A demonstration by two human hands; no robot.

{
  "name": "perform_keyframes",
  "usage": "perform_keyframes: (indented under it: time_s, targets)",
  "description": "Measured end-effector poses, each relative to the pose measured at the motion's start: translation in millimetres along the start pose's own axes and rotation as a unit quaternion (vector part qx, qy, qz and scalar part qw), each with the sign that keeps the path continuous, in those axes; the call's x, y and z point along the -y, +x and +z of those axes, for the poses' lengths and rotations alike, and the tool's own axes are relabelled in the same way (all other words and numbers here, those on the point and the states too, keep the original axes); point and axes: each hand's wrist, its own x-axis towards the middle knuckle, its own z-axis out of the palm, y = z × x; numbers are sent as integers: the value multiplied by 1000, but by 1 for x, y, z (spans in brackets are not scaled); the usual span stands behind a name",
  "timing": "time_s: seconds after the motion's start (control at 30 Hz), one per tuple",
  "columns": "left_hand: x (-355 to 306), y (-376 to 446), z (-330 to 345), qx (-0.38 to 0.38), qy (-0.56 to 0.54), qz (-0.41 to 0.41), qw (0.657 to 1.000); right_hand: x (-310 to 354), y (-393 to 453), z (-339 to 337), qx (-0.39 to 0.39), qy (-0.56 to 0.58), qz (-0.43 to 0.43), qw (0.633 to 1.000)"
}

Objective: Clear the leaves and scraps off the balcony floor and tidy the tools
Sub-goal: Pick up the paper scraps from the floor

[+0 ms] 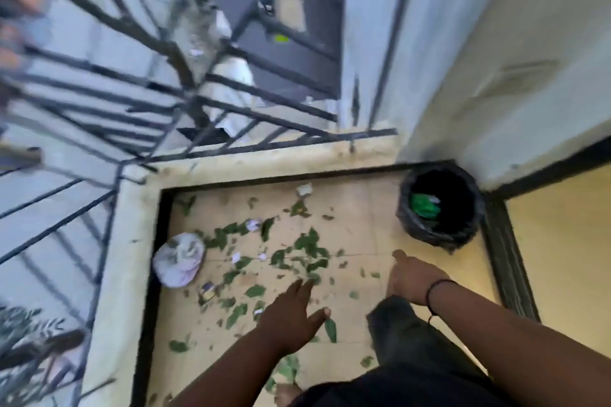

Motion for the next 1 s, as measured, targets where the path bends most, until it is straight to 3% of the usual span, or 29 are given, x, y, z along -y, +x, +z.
perform_keyframes:
  time_s: [0.1,0.3,0.5,0.67,0.87,1.0]
  targets:
    - [73,-66,7,-39,-53,-37,997,79,-35,19,-8,-86,-52,995]
    - [234,-205,31,-116,-146,-187,965,258,-108,63,-5,-192,-200,961]
    - [304,-275,33,-155,-208,-236,936,375,-161,80,-23,-280,-285,916]
    - [319,-277,11,-198,-234,-225,925,404,-178,73,-24,-298,-308,903]
    - [329,-260,-27,-207,-222,-213,929,403,-158,42,-24,-326,-277,904]
    - [325,-260,-69,-210,-206,-185,938,414,-138,14,-42,-294,-260,919]
